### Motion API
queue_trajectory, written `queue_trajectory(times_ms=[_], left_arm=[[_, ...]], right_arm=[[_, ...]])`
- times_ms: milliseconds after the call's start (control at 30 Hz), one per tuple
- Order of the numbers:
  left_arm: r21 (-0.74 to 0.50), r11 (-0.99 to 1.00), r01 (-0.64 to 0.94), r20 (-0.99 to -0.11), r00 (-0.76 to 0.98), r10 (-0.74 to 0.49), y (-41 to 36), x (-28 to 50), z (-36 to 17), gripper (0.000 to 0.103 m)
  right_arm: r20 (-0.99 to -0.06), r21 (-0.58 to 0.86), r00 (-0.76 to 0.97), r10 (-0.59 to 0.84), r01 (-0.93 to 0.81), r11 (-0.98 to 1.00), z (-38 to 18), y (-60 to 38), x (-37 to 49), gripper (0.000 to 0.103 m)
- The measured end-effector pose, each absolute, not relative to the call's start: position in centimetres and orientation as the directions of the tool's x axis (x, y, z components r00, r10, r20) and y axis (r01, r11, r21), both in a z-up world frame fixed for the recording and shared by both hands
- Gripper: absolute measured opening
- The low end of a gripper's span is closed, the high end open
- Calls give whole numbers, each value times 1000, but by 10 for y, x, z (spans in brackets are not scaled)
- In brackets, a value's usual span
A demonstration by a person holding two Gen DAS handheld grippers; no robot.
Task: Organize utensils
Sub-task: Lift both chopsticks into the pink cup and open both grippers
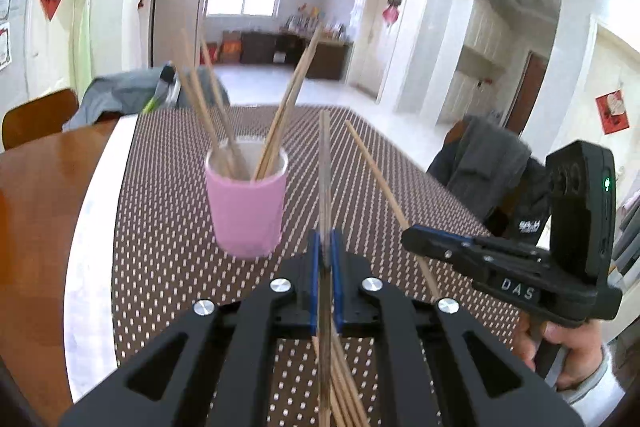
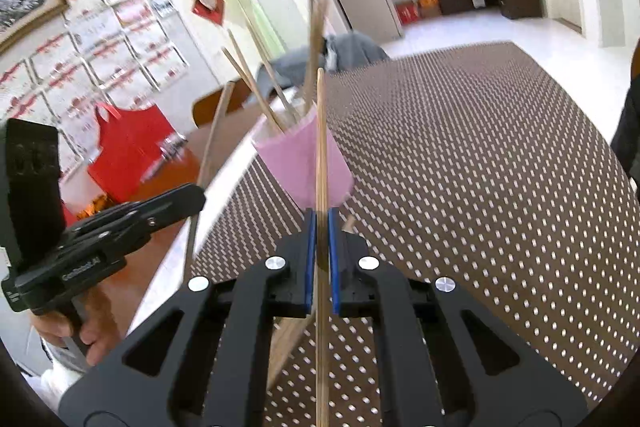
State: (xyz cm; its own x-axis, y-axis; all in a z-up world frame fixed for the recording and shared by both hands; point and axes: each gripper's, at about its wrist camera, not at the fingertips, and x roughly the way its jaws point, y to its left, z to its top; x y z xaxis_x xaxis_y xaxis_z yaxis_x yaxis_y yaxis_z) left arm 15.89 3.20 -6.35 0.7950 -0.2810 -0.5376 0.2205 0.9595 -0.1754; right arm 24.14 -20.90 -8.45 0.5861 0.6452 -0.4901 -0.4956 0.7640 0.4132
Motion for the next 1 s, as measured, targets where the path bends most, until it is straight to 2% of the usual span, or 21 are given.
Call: queue_trajectory(times_ms=[333,700,867,1000], left_arm=[[-191,951,242,-345,891,-296,44,175,-20,6],[-252,944,214,-224,936,-272,68,211,3,6],[-311,931,193,-125,962,-242,83,227,10,6],[-303,937,173,-60,978,-200,85,233,13,6]], right_arm=[[-303,389,663,684,-569,724,-43,-171,251,7],[-197,367,703,684,-594,716,-18,-137,287,7],[-114,355,740,663,-593,723,-12,-118,302,7],[-67,350,754,654,-596,723,-10,-106,316,7]])
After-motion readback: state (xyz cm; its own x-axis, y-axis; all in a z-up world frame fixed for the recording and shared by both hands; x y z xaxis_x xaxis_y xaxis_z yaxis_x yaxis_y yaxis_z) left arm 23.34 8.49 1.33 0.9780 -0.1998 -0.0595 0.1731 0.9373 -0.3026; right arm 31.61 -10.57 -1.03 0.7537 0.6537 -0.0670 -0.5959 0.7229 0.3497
